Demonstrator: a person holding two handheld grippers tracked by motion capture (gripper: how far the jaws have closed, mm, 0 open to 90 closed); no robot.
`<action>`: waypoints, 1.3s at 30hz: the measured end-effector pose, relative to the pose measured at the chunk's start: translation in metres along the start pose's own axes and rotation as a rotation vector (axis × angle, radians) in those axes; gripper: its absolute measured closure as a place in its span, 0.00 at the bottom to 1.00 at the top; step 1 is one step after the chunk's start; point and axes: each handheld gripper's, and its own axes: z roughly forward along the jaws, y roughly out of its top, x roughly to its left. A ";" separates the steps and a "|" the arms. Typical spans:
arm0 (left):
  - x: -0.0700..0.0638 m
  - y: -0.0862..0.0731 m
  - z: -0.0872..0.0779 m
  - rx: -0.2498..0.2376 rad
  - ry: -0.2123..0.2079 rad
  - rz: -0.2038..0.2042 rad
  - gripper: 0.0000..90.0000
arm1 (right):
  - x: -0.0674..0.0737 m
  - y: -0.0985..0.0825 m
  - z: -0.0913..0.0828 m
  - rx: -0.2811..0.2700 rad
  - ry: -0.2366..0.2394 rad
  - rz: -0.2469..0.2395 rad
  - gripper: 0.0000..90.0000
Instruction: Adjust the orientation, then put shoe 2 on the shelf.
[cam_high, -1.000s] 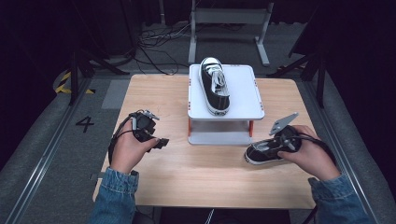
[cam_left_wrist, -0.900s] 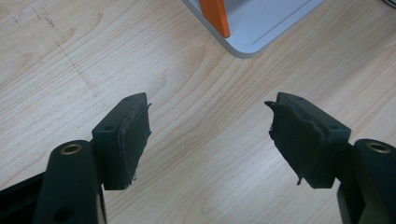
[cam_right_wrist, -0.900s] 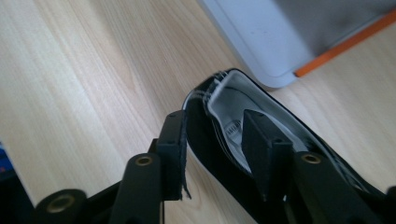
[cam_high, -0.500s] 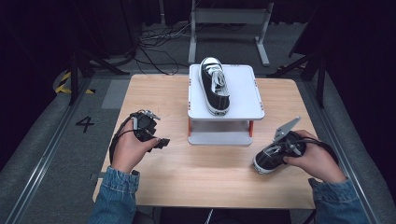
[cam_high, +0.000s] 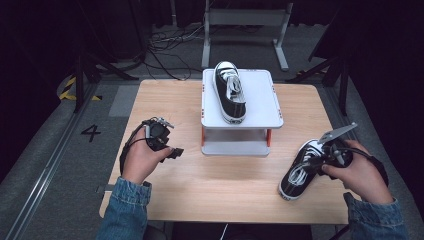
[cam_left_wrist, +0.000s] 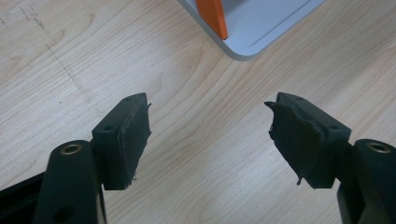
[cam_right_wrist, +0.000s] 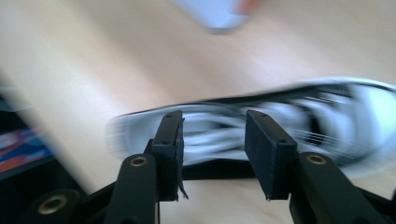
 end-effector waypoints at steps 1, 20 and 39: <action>0.000 0.000 0.001 0.001 -0.003 0.004 0.32 | -0.005 -0.001 0.002 0.014 -0.051 0.026 0.59; 0.003 -0.003 0.001 -0.001 -0.008 -0.013 0.32 | -0.023 0.007 0.060 0.187 -0.168 0.045 0.76; 0.006 -0.003 -0.003 -0.016 -0.009 -0.022 0.32 | -0.030 0.038 -0.008 0.134 -0.227 -0.033 0.87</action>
